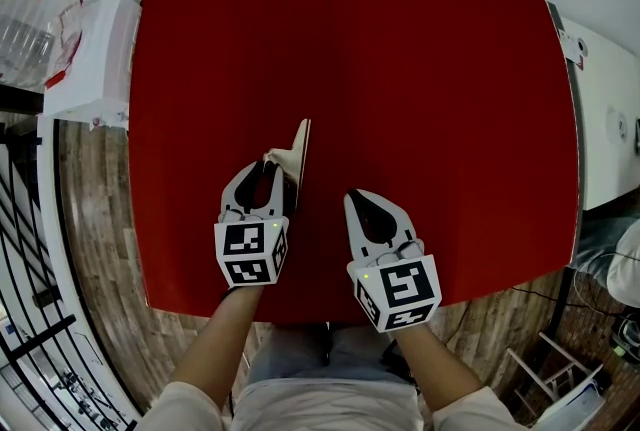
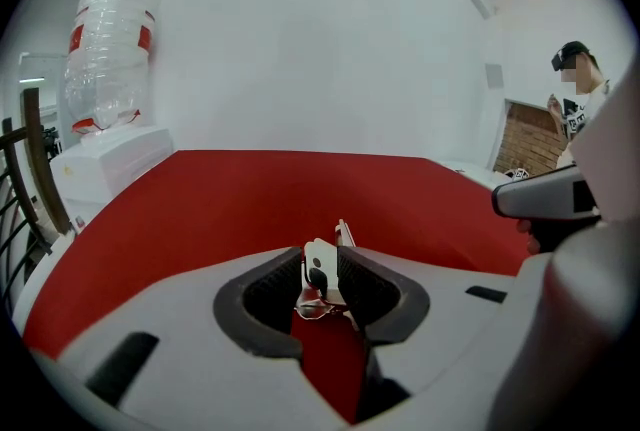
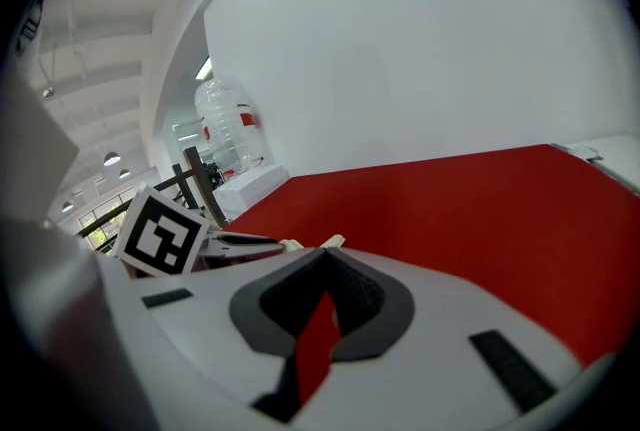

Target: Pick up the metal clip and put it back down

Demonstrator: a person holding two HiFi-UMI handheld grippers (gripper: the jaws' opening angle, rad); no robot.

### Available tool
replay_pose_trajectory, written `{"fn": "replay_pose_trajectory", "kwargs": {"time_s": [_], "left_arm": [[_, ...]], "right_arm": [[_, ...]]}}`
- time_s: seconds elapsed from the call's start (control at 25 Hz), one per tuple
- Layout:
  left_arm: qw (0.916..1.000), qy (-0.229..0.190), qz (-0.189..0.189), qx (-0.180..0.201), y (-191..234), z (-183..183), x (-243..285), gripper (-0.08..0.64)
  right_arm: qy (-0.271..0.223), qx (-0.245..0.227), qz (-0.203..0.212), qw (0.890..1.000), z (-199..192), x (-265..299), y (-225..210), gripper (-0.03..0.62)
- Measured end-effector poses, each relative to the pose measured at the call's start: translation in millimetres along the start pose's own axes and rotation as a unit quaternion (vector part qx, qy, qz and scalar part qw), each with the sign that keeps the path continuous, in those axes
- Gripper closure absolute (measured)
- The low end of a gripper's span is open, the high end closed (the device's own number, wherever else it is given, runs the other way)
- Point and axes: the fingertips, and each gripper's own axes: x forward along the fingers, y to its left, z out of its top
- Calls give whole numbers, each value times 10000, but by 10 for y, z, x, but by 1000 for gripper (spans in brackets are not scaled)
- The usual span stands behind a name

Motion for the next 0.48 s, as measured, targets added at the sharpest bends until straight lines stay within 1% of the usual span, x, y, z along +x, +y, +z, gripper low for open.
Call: {"fn": "replay_pose_trajectory", "kwargs": {"time_s": [0.12,0.36,0.48], "left_arm": [[10000,-40,18,-2,-2,41,-27,460],[9995,-239,198,85,8,190,-215,462],[9989,-376,257,125,-32,312,-360,531]], "right_arm": [[0,-10,1,10000,12,0,10,586],[-40,-134,-20,9999,89,-95,15,586],[-76,-207,-57,9997,172,-190,21,586]]}}
